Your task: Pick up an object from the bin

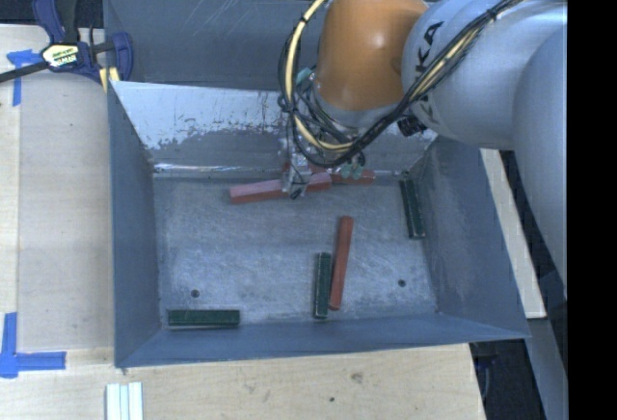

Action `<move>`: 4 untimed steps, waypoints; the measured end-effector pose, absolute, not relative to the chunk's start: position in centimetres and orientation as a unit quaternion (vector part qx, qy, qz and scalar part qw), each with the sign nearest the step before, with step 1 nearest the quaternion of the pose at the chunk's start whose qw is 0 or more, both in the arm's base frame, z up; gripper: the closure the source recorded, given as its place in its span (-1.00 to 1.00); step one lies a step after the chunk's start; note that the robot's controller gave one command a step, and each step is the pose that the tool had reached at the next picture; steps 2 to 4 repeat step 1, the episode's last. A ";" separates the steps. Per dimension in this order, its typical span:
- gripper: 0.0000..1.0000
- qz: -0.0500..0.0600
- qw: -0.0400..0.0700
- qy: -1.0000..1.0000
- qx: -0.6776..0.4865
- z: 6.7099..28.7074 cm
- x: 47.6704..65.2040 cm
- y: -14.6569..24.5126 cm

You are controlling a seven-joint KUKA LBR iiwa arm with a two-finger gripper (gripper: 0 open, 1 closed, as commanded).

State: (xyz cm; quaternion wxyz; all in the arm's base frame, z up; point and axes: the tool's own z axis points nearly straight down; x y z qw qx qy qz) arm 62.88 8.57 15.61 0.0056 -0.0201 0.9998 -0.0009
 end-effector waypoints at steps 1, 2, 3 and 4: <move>1.00 0.001 0.006 1.000 -0.017 28.1 62.5 10.1; 1.00 0.001 0.006 1.000 -0.017 28.1 62.5 10.1; 1.00 0.001 0.006 1.000 -0.017 28.1 62.5 10.1; 1.00 0.001 0.006 1.000 -0.017 28.1 62.5 10.1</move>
Offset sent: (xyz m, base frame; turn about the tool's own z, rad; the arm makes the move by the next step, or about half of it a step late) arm -0.0056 0.0156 0.1185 0.0074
